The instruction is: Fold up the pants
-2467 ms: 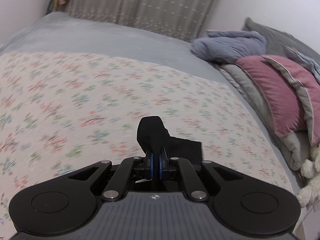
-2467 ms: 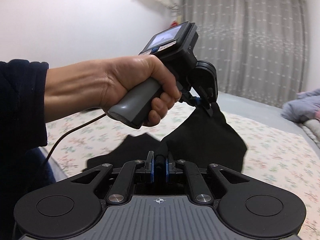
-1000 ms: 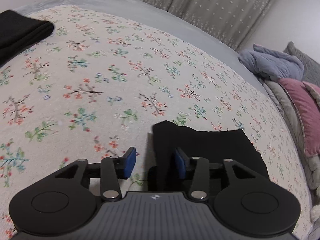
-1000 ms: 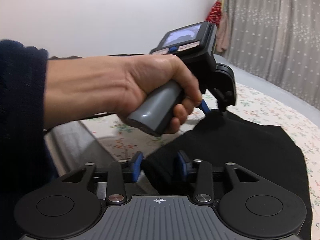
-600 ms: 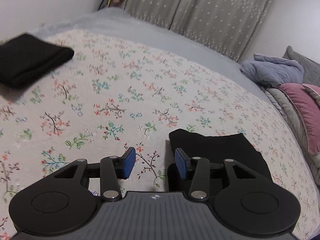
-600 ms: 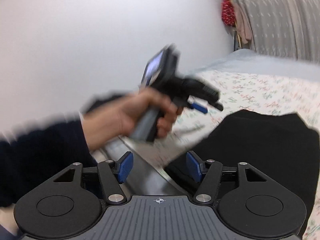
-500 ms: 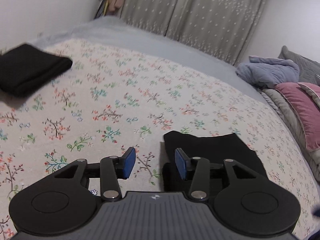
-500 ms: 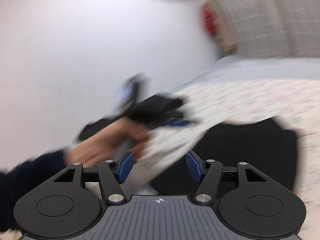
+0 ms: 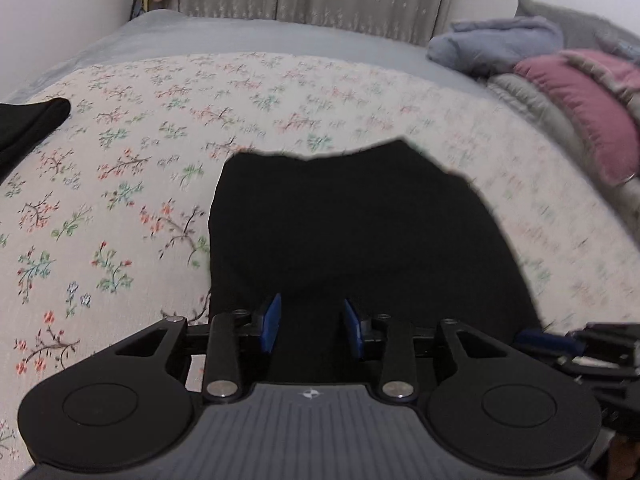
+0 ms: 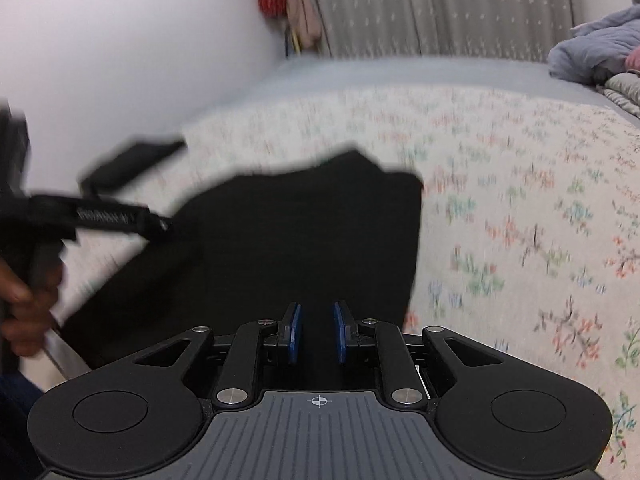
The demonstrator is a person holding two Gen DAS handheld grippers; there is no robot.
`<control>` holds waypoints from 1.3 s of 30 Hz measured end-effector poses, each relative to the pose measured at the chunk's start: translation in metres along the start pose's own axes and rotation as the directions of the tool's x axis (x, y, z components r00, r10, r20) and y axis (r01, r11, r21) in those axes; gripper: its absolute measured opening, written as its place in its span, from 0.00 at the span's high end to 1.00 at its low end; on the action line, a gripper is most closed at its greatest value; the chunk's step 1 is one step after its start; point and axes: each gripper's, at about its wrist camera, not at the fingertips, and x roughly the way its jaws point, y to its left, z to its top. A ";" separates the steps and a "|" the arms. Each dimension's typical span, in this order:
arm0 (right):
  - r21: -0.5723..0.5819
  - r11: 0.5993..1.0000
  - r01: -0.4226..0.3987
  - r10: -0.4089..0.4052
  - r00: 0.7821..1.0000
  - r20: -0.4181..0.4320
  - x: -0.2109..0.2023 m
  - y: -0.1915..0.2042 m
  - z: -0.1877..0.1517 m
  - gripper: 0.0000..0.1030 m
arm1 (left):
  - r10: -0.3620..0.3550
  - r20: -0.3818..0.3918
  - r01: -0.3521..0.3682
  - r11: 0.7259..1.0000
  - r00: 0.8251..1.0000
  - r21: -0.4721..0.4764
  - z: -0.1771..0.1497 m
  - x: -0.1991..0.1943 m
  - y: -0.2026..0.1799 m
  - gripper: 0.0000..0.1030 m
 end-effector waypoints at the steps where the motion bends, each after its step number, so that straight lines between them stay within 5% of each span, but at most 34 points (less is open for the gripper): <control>1: 0.011 1.000 -0.006 0.006 1.000 0.003 0.002 -0.003 -0.005 0.85 | 0.015 0.001 -0.015 1.000 1.000 0.020 -0.001 -0.001 -0.002 0.46; 10: 0.013 0.998 -0.063 0.063 0.997 -0.041 -0.003 -0.020 0.029 0.80 | 0.026 -0.008 -0.026 1.000 1.000 0.017 0.000 -0.001 0.001 0.46; 15: 0.033 0.994 -0.101 0.103 0.992 -0.077 0.043 -0.046 0.070 0.80 | 0.025 -0.013 -0.025 0.999 1.000 0.020 0.001 -0.001 -0.001 0.46; 21: 0.078 0.995 -0.062 0.061 0.998 0.017 0.075 -0.057 0.079 0.89 | 0.019 -0.021 -0.018 0.999 1.000 0.030 0.002 0.000 -0.002 0.46; 25: 0.010 0.998 0.070 -0.071 0.993 0.093 0.070 -0.039 0.073 0.90 | -0.002 -0.028 0.003 1.000 1.000 0.024 0.003 -0.002 0.001 0.46; 28: -0.015 0.991 0.134 -0.131 0.983 0.128 0.061 -0.036 0.076 0.80 | -0.025 -0.030 0.026 0.999 0.999 0.019 0.003 -0.005 0.005 0.46; 33: 0.047 0.996 0.075 -0.080 0.991 0.112 0.033 -0.050 0.089 0.80 | -0.098 -0.019 0.096 0.992 0.995 -0.082 0.009 -0.016 0.028 0.42; 39: -0.010 1.000 0.029 -0.029 0.999 0.033 0.015 -0.043 0.094 0.76 | -0.102 -0.024 0.098 0.985 0.994 -0.145 0.012 -0.015 0.041 0.38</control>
